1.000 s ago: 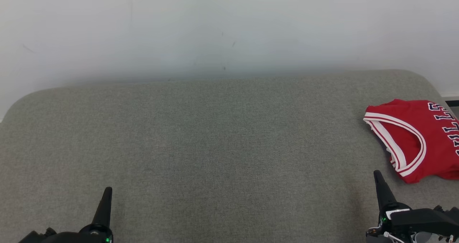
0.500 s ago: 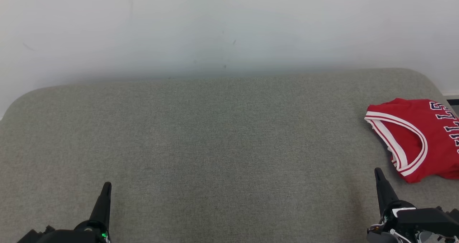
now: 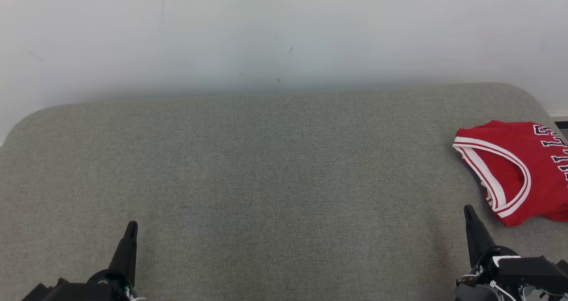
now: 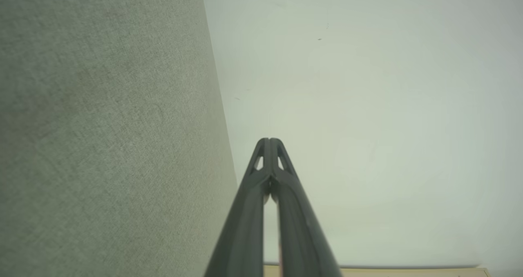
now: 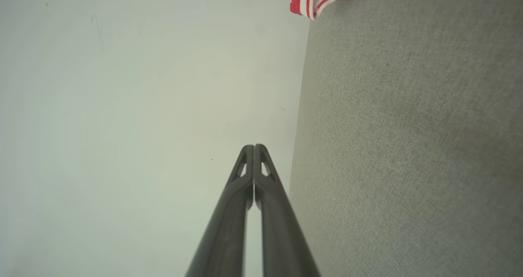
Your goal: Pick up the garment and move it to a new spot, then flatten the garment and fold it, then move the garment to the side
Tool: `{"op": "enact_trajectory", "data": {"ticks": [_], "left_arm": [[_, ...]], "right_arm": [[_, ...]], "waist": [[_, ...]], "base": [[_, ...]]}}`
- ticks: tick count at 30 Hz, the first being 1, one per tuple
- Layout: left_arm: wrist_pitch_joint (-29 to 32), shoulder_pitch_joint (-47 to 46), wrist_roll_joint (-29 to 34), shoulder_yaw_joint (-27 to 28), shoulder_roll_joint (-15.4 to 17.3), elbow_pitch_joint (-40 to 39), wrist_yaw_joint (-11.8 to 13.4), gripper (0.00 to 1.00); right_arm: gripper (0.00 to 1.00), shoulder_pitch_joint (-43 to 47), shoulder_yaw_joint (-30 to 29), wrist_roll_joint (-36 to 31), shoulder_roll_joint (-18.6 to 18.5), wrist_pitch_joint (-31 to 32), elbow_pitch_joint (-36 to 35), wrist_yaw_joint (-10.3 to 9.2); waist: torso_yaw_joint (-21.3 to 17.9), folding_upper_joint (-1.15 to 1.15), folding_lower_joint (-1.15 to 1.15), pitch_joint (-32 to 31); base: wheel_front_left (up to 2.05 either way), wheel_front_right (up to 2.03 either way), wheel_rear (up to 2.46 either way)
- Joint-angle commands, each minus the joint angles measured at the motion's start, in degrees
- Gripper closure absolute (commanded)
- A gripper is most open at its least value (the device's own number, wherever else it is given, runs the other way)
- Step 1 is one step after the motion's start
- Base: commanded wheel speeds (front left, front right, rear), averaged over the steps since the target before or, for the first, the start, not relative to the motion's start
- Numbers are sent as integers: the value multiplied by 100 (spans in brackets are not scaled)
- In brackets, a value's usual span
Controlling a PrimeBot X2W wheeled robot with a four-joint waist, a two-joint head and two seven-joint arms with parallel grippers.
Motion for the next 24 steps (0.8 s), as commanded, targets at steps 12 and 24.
{"op": "enact_trajectory", "data": {"ticks": [12, 24], "left_arm": [[66, -78, -214, 29, 30, -31, -35, 100], [66, -78, -214, 28, 30, -32, -35, 100]], "right_arm": [[100, -36, -20, 205, 15, 50, -41, -12], [100, -35, -18, 205, 15, 49, -41, -12]], "waist": [[4, 0, 0, 12], [4, 0, 0, 12]], "base": [[0, 0, 0], [0, 0, 0]]}}
